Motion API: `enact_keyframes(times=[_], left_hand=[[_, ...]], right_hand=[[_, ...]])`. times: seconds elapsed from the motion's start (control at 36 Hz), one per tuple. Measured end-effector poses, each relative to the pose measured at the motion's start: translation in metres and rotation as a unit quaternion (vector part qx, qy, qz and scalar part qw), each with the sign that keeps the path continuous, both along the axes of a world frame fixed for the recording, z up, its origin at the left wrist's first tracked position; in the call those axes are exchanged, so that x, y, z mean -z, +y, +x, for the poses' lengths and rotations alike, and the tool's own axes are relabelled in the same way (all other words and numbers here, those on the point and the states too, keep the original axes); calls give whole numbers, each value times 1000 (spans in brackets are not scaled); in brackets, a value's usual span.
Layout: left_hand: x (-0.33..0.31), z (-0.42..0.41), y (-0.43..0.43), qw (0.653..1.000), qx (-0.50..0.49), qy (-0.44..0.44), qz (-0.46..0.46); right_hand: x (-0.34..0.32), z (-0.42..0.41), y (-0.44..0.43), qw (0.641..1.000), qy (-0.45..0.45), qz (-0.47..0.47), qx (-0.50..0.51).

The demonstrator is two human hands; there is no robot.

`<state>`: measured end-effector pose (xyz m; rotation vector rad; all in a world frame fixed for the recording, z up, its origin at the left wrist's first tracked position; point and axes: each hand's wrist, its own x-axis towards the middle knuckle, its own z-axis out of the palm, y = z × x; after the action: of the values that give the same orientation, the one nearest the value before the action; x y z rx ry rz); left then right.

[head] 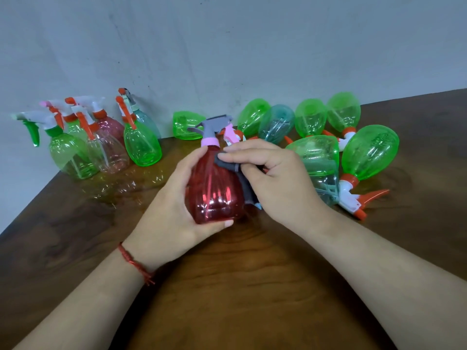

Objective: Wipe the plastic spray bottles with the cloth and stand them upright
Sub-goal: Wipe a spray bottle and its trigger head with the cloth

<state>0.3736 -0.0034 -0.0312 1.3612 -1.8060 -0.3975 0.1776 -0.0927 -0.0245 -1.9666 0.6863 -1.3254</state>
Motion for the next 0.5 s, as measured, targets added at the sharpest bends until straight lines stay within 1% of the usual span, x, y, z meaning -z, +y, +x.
enact_keyframes(times=[0.11, 0.25, 0.33, 0.42, 0.5], left_hand=[[1, 6, 1, 1000, -30, -2, -5], [0, 4, -2, 990, -132, 44, -12], [4, 10, -7, 983, -171, 66, -14], [5, 12, -9, 979, -188, 73, -14], [4, 8, -7, 982, -176, 62, -6]], right_hand=[[3, 1, 3, 999, 21, -48, -3], [7, 2, 5, 993, 53, -101, -22], [8, 3, 7, 990, 62, -121, -31], [9, 4, 9, 989, 71, -127, -34], [10, 4, 8, 990, 68, -118, -23]])
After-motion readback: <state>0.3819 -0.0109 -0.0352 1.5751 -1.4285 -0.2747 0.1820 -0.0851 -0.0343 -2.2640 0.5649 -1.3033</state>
